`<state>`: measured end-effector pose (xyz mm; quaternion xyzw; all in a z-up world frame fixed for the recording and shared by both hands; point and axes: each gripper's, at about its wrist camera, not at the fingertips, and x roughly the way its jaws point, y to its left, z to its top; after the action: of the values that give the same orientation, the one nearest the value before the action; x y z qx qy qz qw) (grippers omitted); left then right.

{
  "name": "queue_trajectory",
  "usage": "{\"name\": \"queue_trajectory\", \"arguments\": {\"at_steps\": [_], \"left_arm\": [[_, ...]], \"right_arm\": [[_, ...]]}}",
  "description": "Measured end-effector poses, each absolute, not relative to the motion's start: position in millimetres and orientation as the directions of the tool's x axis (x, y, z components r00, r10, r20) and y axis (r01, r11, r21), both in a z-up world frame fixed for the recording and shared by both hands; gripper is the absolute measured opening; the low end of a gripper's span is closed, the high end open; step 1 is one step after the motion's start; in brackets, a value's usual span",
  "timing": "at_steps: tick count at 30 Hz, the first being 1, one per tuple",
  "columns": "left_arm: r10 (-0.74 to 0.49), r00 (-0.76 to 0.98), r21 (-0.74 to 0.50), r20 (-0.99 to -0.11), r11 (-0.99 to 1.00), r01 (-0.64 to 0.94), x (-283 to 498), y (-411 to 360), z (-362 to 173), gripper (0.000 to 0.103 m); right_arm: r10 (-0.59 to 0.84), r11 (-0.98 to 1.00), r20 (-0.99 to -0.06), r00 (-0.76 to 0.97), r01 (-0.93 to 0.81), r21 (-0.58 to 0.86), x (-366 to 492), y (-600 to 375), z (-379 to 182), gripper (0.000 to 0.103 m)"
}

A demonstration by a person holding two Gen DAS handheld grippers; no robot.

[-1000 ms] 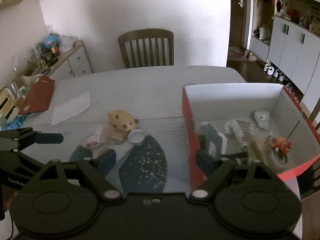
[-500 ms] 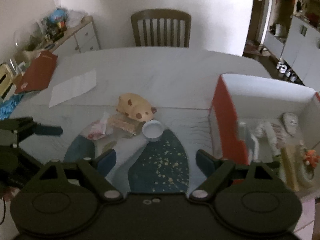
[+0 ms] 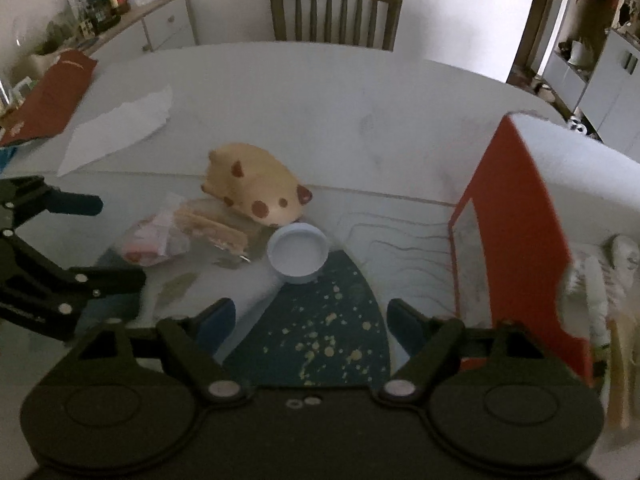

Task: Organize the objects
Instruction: 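Grasp the pink cup with the left tool while the right tool approaches the white lid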

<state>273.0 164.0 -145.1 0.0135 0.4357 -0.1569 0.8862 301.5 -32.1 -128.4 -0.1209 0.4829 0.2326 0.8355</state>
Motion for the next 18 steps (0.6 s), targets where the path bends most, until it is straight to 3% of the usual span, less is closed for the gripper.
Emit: {"name": "queue_trajectory", "arguments": {"at_steps": [7, 10, 13, 18], "left_arm": [[-0.271, 0.568, -0.121, -0.777, 0.950, 0.287, 281.1, 163.9, -149.4, 0.102], [-0.268, 0.576, -0.102, -0.772, 0.947, 0.304, 281.8, 161.7, -149.1, 0.095], [-0.278, 0.580, -0.091, -0.766, 0.940, 0.330, 281.6, 158.7, -148.0, 0.083], [-0.304, 0.579, -0.085, -0.756, 0.924, 0.373, 279.3, 154.7, -145.3, 0.052]], "right_arm": [[0.266, 0.852, -0.868, 0.419, -0.523, 0.009, 312.5, -25.1, -140.1, 0.074], [0.275, 0.845, -0.863, 0.425, -0.535, 0.006, 315.4, -21.3, -139.7, 0.072], [0.285, 0.836, -0.858, 0.427, -0.548, 0.005, 319.8, -18.6, -140.3, 0.067], [0.305, 0.822, -0.850, 0.429, -0.569, 0.008, 319.5, -15.5, -138.1, 0.057]]}}
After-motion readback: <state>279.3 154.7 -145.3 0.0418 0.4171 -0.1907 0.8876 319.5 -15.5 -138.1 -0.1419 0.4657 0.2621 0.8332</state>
